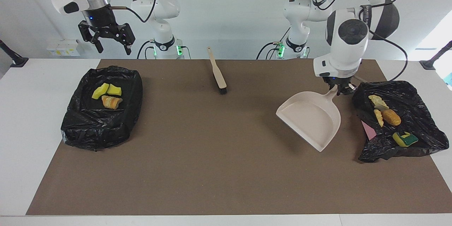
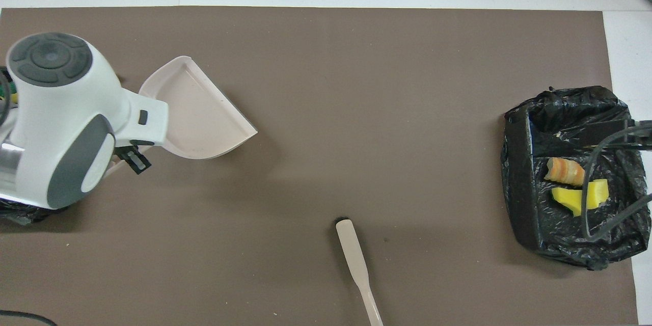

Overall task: Sweep and dump trash in bin
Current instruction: 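Bring the empty dustpan back to the mat center with the left gripper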

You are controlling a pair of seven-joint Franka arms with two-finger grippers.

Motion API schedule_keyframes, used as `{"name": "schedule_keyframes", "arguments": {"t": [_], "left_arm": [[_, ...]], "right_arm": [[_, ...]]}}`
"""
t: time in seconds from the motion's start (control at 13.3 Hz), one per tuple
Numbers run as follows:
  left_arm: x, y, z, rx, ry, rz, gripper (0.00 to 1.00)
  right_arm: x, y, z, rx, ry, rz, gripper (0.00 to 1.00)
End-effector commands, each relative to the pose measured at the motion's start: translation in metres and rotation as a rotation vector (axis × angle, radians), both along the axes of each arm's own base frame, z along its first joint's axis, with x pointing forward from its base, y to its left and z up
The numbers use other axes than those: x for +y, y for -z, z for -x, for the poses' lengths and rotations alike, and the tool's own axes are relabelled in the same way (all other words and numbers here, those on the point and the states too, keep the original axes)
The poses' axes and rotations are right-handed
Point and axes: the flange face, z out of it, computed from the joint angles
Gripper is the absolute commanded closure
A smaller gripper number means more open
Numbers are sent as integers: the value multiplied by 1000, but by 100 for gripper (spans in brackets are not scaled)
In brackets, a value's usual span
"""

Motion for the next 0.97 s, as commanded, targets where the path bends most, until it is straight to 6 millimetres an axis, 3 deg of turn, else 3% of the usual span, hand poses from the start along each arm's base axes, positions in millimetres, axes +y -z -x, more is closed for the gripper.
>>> {"name": "schedule_keyframes", "arguments": {"t": [0.0, 0.15, 0.38, 0.67, 0.9], "left_arm": [[-44, 16, 13, -24, -226, 60, 100], [-91, 33, 21, -53, -382, 78, 100], [-130, 34, 25, -32, -623, 189, 100], [-198, 54, 32, -70, -664, 207, 100], [-226, 69, 38, -81, -650, 231, 100]], "right_arm": [[-8, 0, -8, 8, -12, -20, 0], [-13, 0, -21, 22, -1, -19, 0], [-22, 5, -18, 15, 21, -26, 0], [-21, 13, -2, 40, 41, -30, 0], [-10, 12, 0, 45, 55, -28, 0]]}}
